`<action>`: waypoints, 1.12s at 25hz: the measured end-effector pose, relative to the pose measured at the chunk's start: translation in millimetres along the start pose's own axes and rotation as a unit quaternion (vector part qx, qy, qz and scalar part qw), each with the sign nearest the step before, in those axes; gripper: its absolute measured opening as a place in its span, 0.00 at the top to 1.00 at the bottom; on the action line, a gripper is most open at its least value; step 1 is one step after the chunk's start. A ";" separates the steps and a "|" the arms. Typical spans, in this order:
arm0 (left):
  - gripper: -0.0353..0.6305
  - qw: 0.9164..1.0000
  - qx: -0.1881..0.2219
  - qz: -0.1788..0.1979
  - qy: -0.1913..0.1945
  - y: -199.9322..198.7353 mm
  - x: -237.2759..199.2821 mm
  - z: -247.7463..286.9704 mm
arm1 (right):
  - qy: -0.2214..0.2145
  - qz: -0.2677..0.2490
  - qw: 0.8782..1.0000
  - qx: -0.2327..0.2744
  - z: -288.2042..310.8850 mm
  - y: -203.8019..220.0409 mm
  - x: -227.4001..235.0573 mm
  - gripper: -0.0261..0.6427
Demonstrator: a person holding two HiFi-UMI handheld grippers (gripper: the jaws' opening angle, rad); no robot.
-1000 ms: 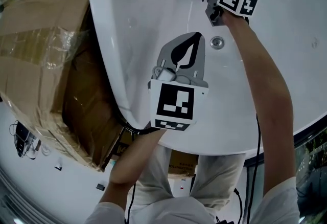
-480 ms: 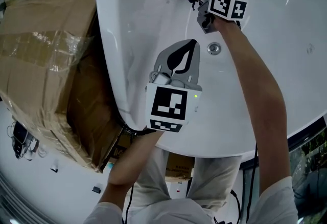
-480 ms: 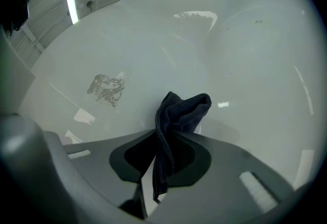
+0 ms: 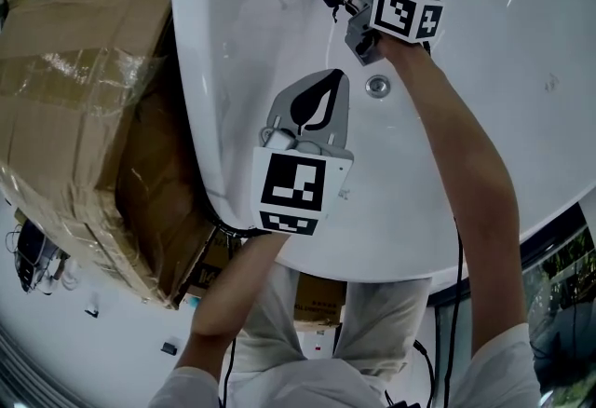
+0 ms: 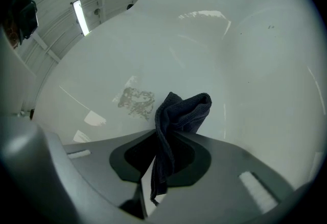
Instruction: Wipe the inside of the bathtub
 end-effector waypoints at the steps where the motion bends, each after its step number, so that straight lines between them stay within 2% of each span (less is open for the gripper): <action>1: 0.95 1.000 0.000 0.000 0.000 0.2 0.7 -0.6 | -0.005 -0.003 1.000 0.001 -1.2 -2.8 -4.3 0.88; 13: 0.95 1.000 0.003 -0.001 0.002 -1.8 14.8 -12.0 | -0.066 -0.055 0.996 0.012 -16.0 -32.3 -61.3 0.88; 21: 0.95 1.000 0.010 -0.008 0.001 -1.6 20.7 -22.5 | -0.123 -0.103 0.987 0.005 -25.2 -45.2 -104.9 0.88; 28: 0.95 1.000 0.012 -0.015 -0.005 3.6 26.5 -31.8 | -0.155 -0.130 0.979 0.009 -35.4 -53.4 -136.7 0.88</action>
Point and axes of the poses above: the fingertips, and each gripper's own axes: z forward along the fingers, x to its right, y out of its underside, the point moved 10 cm from there along -z, backward along the fingers, and after that the axes turned 3 degrees about y, right-handed, at the moved point
